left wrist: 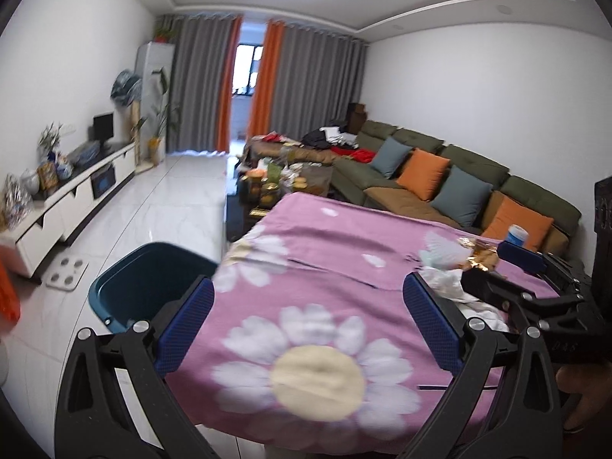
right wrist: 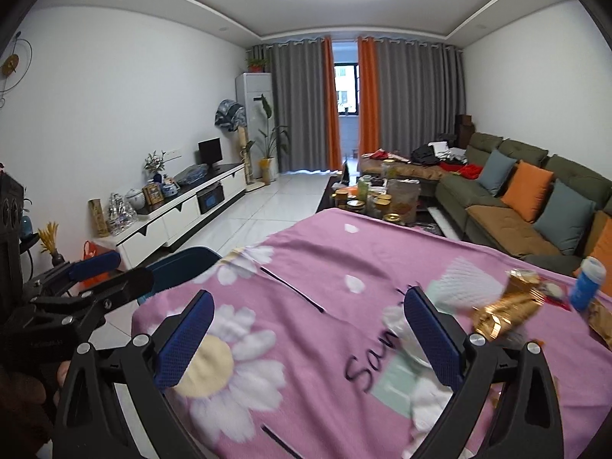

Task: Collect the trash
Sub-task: 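Move both tools back over the table toward the gold wrappers and tissues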

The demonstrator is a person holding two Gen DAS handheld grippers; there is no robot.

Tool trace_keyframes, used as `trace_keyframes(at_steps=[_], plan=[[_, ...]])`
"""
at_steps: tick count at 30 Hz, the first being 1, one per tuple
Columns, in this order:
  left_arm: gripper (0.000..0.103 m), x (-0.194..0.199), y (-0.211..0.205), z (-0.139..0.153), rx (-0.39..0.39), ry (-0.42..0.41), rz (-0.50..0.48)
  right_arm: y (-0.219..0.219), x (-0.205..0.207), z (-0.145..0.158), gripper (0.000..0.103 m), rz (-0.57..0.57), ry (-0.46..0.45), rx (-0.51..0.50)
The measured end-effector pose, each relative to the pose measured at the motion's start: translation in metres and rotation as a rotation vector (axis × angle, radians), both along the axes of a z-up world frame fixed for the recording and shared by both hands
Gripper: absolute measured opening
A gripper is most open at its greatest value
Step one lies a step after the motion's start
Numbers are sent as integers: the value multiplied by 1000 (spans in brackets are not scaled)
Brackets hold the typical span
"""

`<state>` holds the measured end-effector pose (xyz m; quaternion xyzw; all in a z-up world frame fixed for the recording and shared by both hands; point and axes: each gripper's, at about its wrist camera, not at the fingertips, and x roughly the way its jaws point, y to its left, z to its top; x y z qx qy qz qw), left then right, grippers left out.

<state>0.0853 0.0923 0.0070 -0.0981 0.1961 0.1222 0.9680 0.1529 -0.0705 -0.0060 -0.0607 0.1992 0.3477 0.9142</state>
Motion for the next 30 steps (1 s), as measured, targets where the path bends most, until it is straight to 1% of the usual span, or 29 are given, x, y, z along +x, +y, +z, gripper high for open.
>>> trace_keyframes(at_steps=[3,4,6,11,16,19,23,30], plan=[[97,-1,-19,2,8,-16,-43,-23,-12,-6,96,-53,-26,-19],[97,0,-19,3,4,-21,-61,-31,-16,-8,96,-77,-33,-24],[97,1,-27,2,-1,-30,-87,-46,-21,-12,96,-110,-28,-25],[97,6,-46,-4,-6,-26,-149,-79,-36,-21,96,-197,-36,-25],[97,11,-66,-12,8,-11,-208,-110,-46,-29,96,-261,-36,-30],[97,14,-78,-16,0,-14,-257,-127,-49,-31,96,-304,-30,-28],[97,17,-93,-21,-1,-6,-304,-151,-50,-37,96,-369,1,-23],[97,29,-121,-30,16,18,-386,-174,-55,-47,96,-441,33,-32]])
